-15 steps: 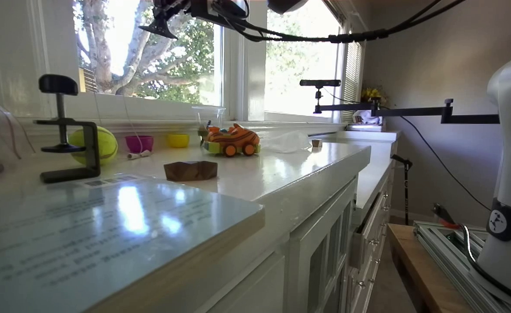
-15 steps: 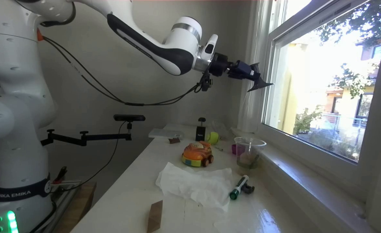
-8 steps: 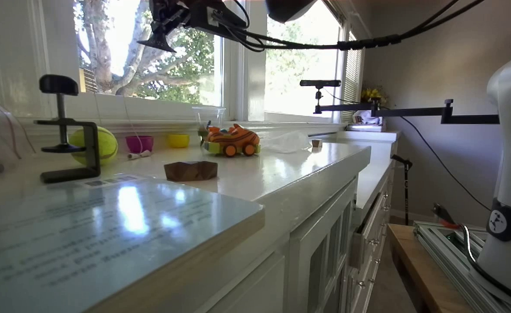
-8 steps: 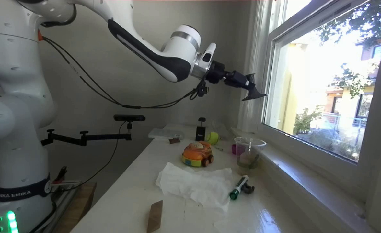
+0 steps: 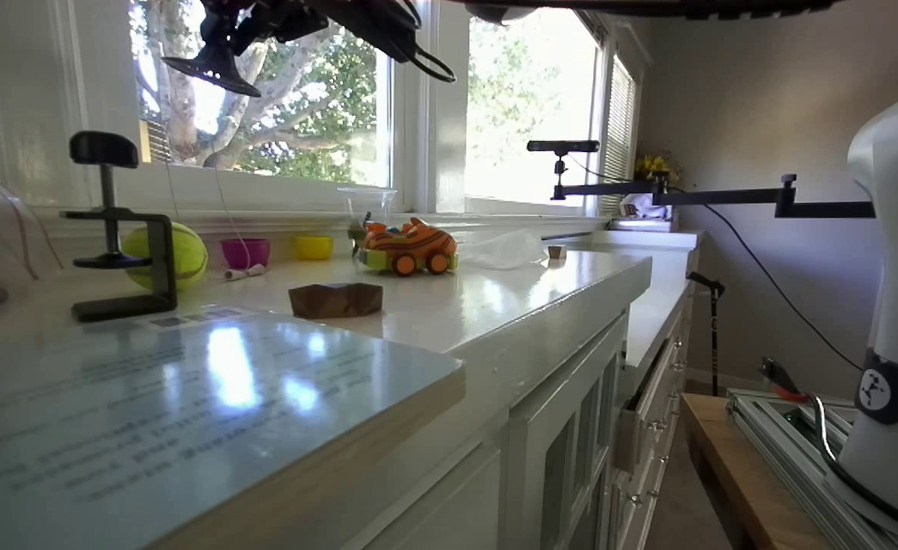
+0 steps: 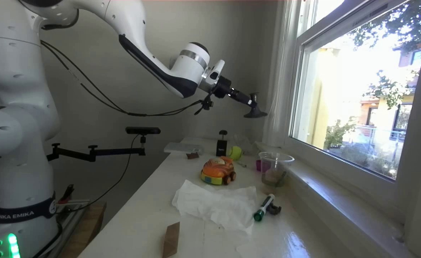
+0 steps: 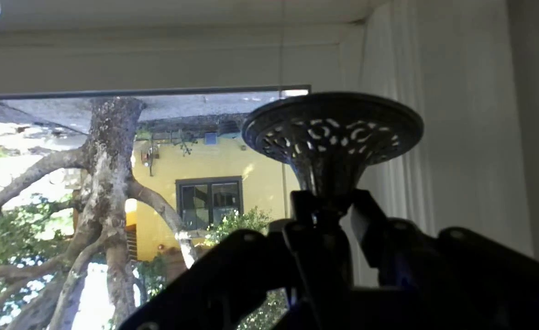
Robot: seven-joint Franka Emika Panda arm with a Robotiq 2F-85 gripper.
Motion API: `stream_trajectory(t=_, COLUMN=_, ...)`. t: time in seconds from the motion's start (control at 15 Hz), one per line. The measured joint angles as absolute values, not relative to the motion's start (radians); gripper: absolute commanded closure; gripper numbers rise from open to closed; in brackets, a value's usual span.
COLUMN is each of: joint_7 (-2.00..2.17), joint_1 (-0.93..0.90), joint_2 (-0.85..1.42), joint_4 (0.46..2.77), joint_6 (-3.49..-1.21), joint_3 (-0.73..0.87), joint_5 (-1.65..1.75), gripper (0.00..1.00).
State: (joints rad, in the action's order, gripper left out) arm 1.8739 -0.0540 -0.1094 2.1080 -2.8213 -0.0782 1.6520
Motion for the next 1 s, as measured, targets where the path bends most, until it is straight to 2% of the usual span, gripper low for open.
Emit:
stream_trajectory(t=0.67, joint_7=1.876, joint_1=-0.098, joint_2=-0.187, joint_4=2.250, joint_6=-2.750, joint_3=-0.124, joint_5=1.402, gripper=0.93)
stream_trajectory(t=1.0, joint_7=2.091, joint_1=-0.098, joint_2=-0.225, joint_4=2.295, joint_6=-2.747, joint_3=-0.129, joint_5=1.389, gripper=0.93)
